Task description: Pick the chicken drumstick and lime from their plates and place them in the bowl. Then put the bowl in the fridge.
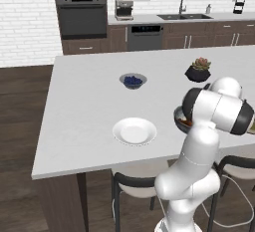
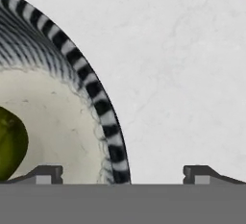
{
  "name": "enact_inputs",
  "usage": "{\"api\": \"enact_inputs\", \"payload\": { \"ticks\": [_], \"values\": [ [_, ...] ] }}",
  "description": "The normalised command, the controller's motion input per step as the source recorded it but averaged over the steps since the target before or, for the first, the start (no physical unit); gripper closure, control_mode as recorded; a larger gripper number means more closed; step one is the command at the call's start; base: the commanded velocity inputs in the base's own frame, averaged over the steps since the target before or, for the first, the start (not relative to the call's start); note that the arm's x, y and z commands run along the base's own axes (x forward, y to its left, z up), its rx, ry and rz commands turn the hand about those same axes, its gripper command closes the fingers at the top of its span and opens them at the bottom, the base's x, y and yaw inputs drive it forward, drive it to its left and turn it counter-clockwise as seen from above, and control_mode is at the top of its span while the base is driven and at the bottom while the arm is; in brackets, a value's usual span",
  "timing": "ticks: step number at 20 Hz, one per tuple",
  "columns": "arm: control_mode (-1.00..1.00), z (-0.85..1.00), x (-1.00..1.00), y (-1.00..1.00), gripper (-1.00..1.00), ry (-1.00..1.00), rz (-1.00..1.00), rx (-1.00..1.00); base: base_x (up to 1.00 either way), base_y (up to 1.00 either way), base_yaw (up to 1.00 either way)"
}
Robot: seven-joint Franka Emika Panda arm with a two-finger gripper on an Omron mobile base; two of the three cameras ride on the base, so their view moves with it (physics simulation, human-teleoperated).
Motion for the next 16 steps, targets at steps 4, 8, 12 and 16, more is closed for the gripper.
{"api": "enact_inputs", "payload": {
  "ticks": [4, 8, 12, 16],
  "values": [
    [-1.00, -0.20, 0.00, 0.04, 1.00, 0.00, 0.00, 0.00, 0.00, 0.00, 0.00],
    [-1.00, 0.00, 0.00, 0.02, 1.00, 0.00, 0.00, 0.00, 0.00, 0.00, 0.00],
    [-1.00, 0.00, 0.00, 0.03, 1.00, 0.00, 0.00, 0.00, 0.00, 0.00, 0.00],
    [-1.00, 0.28, -0.56, 0.00, 1.00, -0.09, -0.09, 0.00, 0.00, 0.00, 0.00]
  ]
}}
